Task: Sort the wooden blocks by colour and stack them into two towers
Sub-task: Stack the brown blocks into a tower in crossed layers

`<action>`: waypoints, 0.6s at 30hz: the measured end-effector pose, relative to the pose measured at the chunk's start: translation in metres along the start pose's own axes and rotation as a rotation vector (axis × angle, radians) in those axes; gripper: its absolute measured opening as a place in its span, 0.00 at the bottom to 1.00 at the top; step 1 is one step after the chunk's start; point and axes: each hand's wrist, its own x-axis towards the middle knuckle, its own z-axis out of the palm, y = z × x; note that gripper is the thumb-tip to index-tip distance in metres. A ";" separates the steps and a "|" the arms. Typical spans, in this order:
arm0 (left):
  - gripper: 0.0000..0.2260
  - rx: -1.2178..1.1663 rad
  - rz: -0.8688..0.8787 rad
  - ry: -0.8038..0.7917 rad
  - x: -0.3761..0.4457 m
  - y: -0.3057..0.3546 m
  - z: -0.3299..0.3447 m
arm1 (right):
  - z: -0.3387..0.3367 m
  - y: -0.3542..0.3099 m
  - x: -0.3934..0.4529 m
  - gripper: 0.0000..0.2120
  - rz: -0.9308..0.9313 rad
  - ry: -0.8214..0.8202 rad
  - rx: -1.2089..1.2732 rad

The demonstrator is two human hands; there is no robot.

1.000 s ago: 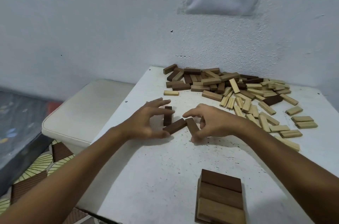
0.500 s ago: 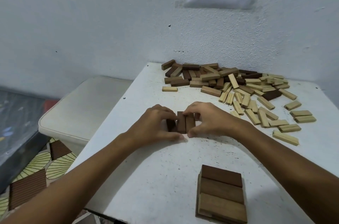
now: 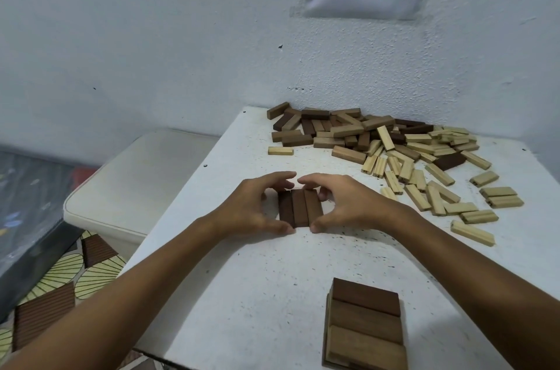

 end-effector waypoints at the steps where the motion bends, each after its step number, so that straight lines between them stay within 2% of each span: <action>1: 0.41 -0.010 0.006 0.006 0.000 0.000 0.000 | 0.001 0.001 0.000 0.40 -0.005 0.002 0.008; 5: 0.40 -0.023 0.021 0.025 -0.002 0.000 0.002 | 0.003 0.003 -0.001 0.42 -0.013 0.004 0.033; 11: 0.45 0.036 -0.041 0.090 -0.007 -0.001 0.006 | 0.003 0.005 -0.004 0.47 0.004 0.019 0.008; 18: 0.43 0.014 -0.079 0.127 -0.005 0.004 0.011 | 0.007 0.008 -0.002 0.49 -0.003 0.036 0.074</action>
